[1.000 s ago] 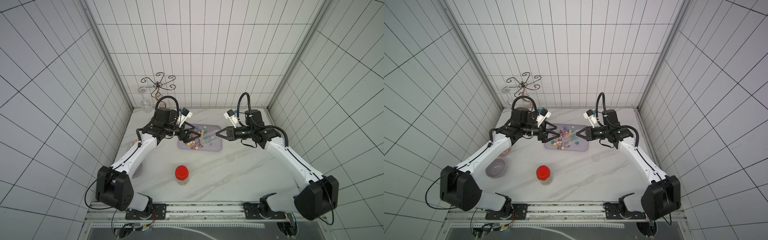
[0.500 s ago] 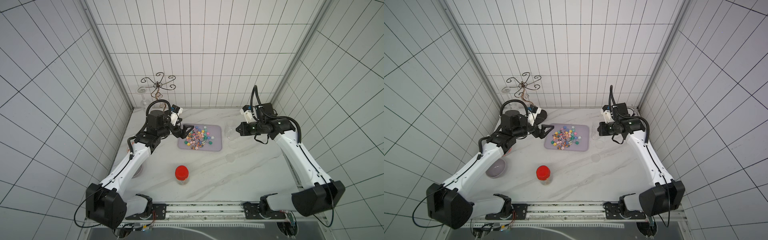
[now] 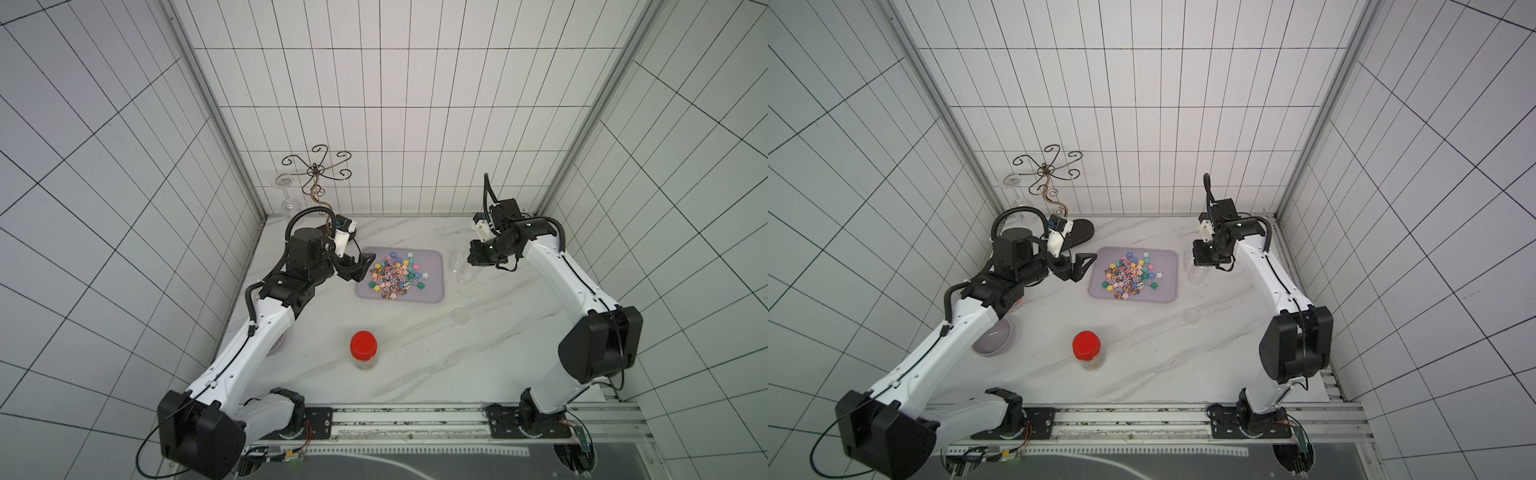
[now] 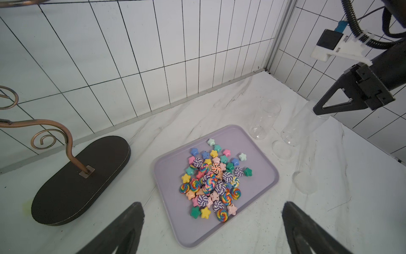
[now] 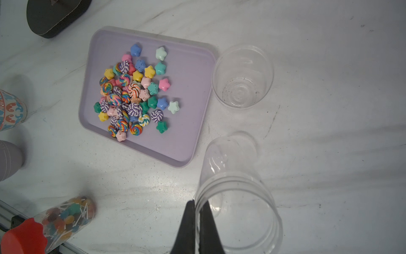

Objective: Pour the candies out of the jar
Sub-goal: Place the jar at the center of the board.

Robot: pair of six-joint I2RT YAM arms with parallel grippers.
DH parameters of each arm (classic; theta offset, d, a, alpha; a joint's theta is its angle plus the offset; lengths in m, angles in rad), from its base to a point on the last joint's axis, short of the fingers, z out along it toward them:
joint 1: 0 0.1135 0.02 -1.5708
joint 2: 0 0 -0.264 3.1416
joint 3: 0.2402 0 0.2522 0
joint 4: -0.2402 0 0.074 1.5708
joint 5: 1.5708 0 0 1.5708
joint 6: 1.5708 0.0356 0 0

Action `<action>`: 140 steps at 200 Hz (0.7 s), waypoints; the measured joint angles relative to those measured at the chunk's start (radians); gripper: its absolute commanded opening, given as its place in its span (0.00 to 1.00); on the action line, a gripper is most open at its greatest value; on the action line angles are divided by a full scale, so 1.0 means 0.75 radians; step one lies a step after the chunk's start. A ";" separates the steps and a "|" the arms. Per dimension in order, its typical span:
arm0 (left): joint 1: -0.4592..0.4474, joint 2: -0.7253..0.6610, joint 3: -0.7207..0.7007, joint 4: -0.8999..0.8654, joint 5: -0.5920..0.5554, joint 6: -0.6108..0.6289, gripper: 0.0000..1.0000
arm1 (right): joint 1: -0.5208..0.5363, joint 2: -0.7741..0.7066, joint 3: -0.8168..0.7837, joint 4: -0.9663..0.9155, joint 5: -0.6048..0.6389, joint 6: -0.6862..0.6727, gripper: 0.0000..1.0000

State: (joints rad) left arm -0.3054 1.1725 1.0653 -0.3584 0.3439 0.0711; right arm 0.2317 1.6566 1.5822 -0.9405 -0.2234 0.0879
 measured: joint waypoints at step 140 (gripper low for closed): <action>0.001 0.013 0.000 -0.008 0.019 0.001 0.97 | 0.172 0.006 -0.142 0.079 0.031 0.015 0.00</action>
State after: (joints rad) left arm -0.3046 1.1824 1.0653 -0.3641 0.3584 0.0715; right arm 0.3611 1.6608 1.4757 -0.8810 -0.2005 0.0990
